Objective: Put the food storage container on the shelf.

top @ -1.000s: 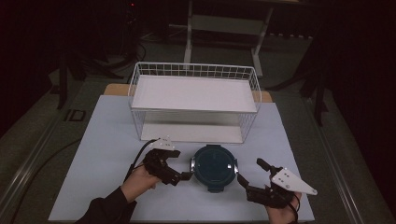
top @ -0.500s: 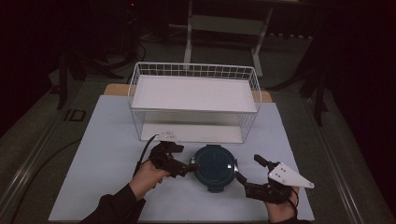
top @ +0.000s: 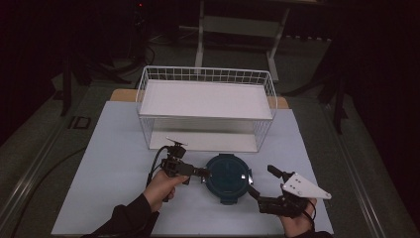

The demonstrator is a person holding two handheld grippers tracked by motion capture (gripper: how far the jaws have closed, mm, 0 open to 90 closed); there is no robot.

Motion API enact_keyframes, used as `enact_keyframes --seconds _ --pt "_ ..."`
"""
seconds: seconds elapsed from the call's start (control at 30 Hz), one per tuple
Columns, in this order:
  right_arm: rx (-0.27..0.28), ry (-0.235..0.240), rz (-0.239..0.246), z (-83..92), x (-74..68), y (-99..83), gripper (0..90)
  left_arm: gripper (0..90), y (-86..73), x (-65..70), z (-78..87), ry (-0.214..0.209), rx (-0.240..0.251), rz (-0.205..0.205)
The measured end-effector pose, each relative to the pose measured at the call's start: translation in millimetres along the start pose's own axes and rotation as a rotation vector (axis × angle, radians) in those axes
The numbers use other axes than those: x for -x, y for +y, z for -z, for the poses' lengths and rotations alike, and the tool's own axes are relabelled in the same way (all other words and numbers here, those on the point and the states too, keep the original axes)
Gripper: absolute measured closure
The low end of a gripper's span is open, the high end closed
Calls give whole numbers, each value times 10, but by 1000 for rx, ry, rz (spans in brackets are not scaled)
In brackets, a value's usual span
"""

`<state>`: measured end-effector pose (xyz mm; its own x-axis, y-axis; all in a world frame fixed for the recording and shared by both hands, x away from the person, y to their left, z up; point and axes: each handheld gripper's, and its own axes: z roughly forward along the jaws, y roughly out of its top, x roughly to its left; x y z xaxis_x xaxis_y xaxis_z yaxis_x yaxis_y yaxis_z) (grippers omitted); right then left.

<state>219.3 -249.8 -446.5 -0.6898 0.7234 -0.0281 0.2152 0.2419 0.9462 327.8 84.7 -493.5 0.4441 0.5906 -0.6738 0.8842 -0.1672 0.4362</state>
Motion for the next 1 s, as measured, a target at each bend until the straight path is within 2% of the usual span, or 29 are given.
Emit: enact_keyframes --seconds 0.03,0.07,0.1,0.13,0.17,0.2,0.23,0.27,0.3,0.4,0.47,0.53,0.57,0.6,0.67,0.73,0.8,0.9,0.93,1.0 --pt "0 0 0 0 0 0 106 82 0 0 0 0 0 0" --pt "-4 -14 -9 -10 -4 -2 106 82 1 -17 -7 -9 -3 17" --pt "-12 -7 -22 -23 -4 -8 101 138 0 -41 -10 -19 -5 35" --pt "-16 -12 -22 -29 -10 -11 101 145 0 -70 -27 -27 -16 68" --pt "-20 -17 -19 -33 -14 -12 101 155 0 -70 -27 -27 -16 68" --pt "-20 -12 -22 -33 -15 -14 101 182 -5 -98 -46 -40 -27 98" --pt "-20 -12 -22 -33 -15 -14 101 198 -5 -98 -46 -40 -27 98" --pt "-18 -12 -32 -29 -14 -13 101 218 -13 -136 -74 -62 -38 126" --pt "-20 -13 -31 -29 -14 -11 101 230 -13 -136 -74 -62 -38 126" --pt "-23 -13 -31 -26 -19 -13 102 307 -23 -191 -117 -98 -50 171" --pt "-28 -13 -26 -28 -22 -15 102 339 -25 -201 -125 -105 -51 179" --pt "-33 -10 -22 -31 -28 -15 102 419 -29 -217 -138 -117 -46 190" --pt "-33 -10 -22 -31 -28 -15 102 460 -29 -217 -138 -117 -46 190" --pt "-33 -10 -17 -28 -32 -12 102 498 -29 -228 -149 -138 -57 194" --pt "-33 -12 -18 -26 -33 -11 102 503 -32 -230 -156 -139 -54 200" --pt "-33 -13 -19 -16 -29 -9 102 509 -32 -248 -176 -158 -61 209" --pt "-36 -16 -20 -10 -19 -12 102 513 -33 -260 -179 -169 -62 203" --pt "-49 -16 -33 -15 6 -19 102 516 -34 -261 -176 -170 -62 184" --pt "-55 -13 -36 -19 15 -21 102 516 -35 -248 -170 -168 -64 154" --pt "-71 -11 -48 -34 40 -35 109 521 -44 -213 -161 -163 -56 133"
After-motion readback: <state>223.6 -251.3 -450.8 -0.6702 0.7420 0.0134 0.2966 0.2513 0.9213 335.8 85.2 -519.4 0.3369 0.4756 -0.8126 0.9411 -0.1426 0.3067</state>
